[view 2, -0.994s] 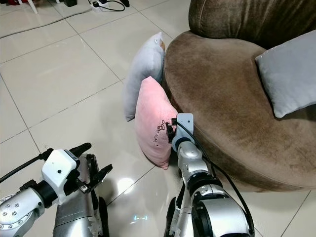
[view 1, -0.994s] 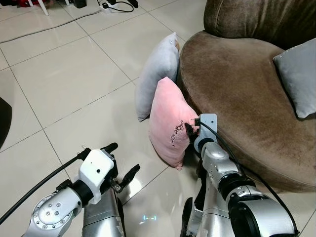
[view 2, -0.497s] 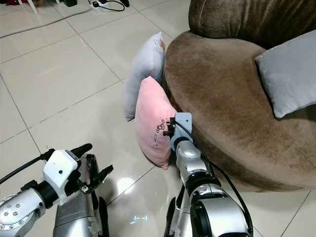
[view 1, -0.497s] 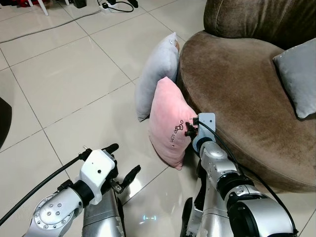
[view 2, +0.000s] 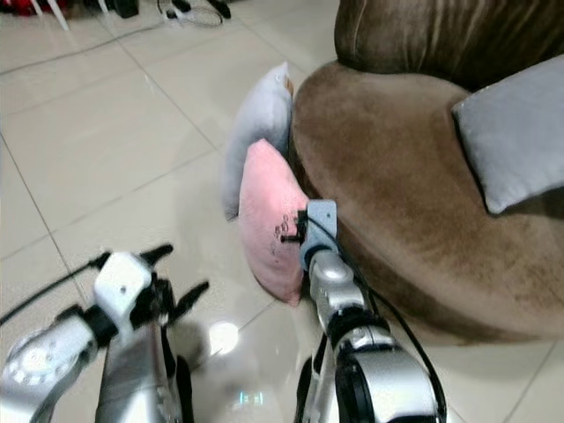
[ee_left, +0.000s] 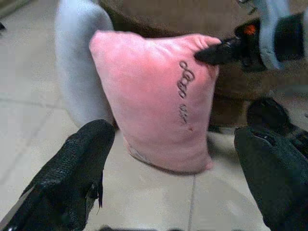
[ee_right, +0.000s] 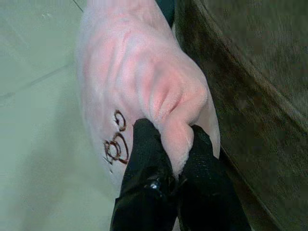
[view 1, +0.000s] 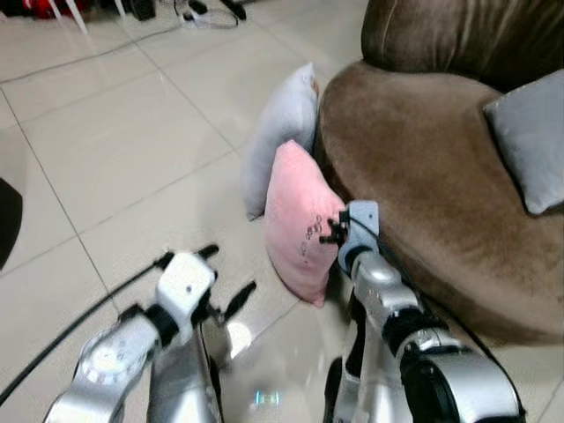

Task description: Move the pillow to the sofa from floor

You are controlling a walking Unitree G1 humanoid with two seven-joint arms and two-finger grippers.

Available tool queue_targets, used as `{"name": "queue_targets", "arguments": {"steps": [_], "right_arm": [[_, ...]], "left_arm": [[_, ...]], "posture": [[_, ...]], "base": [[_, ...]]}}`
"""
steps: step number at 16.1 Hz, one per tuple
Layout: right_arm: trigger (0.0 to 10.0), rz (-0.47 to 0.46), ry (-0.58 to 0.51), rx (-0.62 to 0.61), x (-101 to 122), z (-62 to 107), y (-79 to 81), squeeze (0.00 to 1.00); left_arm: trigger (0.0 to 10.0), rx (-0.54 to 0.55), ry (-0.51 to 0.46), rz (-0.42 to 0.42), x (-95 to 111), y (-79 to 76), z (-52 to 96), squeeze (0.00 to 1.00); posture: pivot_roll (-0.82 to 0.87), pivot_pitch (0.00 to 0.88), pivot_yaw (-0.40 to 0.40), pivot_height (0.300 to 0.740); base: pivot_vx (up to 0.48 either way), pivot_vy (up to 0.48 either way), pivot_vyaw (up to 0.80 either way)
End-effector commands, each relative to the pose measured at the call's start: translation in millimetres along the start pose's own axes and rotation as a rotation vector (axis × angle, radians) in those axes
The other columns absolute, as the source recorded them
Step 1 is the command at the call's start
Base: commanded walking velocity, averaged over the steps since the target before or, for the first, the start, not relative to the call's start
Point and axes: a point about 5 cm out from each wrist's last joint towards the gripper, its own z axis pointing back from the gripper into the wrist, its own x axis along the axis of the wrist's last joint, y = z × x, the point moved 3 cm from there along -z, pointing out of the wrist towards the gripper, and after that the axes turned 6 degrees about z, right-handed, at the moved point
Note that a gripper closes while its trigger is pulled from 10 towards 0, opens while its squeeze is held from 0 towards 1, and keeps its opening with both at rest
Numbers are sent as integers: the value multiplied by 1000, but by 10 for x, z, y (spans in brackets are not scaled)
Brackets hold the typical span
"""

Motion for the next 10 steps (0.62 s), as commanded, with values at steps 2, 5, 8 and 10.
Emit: {"name": "queue_targets", "arguments": {"steps": [2, 5, 8, 10], "right_arm": [[0, -23, -86, 69, 144, 24, 102, 0], [0, -103, -267, 114, 507, 347, 138, 0], [0, -159, -442, 71, 977, 779, 21, 0], [10000, -206, -514, 48, 1233, 964, -57, 0]], "left_arm": [[10000, 63, -31, 16, 35, 124, -15, 0], [10000, 110, -61, 33, 95, 225, 70, 0], [10000, 158, -103, -5, 264, 277, 148, 0], [10000, 214, -166, 3, 456, 339, 103, 0]], "posture": [[30, 0, -44, 466], [7, 0, -25, 466], [-11, 0, -15, 466], [4, 0, -21, 466]], "base": [[0, 0, 0], [0, 0, 0], [0, 0, 0], [0, 0, 0]]}}
